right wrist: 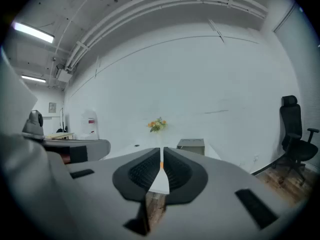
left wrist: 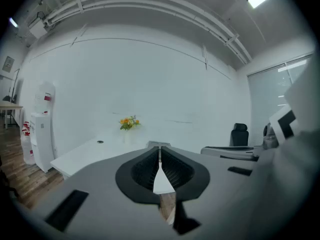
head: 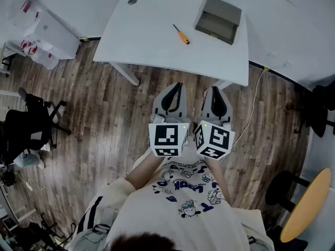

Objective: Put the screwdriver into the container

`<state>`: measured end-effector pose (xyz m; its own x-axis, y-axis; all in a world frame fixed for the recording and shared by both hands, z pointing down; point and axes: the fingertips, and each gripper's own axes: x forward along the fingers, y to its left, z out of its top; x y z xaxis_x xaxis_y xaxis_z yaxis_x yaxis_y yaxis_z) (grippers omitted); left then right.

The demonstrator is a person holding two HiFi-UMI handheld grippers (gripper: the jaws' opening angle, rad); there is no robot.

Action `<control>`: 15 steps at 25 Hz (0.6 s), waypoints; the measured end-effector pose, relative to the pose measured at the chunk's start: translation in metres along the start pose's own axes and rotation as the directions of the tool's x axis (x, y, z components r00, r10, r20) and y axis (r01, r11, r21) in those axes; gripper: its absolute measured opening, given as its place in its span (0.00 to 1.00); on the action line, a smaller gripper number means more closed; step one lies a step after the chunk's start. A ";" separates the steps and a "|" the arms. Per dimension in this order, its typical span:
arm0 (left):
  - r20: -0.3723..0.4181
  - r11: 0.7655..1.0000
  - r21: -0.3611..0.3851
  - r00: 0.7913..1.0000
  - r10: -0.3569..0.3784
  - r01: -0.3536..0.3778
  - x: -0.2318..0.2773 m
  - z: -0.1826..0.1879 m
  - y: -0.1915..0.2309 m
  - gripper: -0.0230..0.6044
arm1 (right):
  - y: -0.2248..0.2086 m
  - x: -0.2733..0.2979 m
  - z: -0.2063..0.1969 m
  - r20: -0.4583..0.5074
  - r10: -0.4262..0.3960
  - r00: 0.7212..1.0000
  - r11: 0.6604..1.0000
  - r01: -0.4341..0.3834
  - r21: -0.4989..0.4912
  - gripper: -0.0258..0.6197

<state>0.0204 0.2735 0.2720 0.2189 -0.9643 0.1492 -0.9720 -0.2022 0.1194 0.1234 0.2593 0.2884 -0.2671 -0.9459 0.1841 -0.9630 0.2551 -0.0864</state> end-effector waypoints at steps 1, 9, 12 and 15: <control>0.000 1.000 0.001 1.000 0.001 -0.001 0.001 0.000 0.000 0.08 | -0.001 0.001 0.000 -0.001 0.000 1.000 1.000 0.000 -0.001 0.10; -0.003 1.000 0.002 1.000 0.001 -0.001 0.007 -0.001 0.002 0.08 | 0.000 0.008 -0.001 -0.006 0.001 1.000 1.000 -0.001 0.002 0.10; -0.009 1.000 0.001 1.000 0.000 0.000 0.010 -0.002 0.003 0.08 | 0.000 0.010 -0.001 -0.007 0.001 1.000 1.000 -0.001 0.001 0.10; -0.019 1.000 0.001 1.000 0.001 -0.001 0.012 -0.004 0.007 0.08 | 0.002 0.015 -0.003 -0.016 0.003 1.000 1.000 -0.003 0.005 0.10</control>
<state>0.0163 0.2611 0.2788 0.2199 -0.9610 0.1678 -0.9722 -0.2018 0.1186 0.1176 0.2463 0.2934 -0.2704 -0.9418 0.1998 -0.9621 0.2567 -0.0922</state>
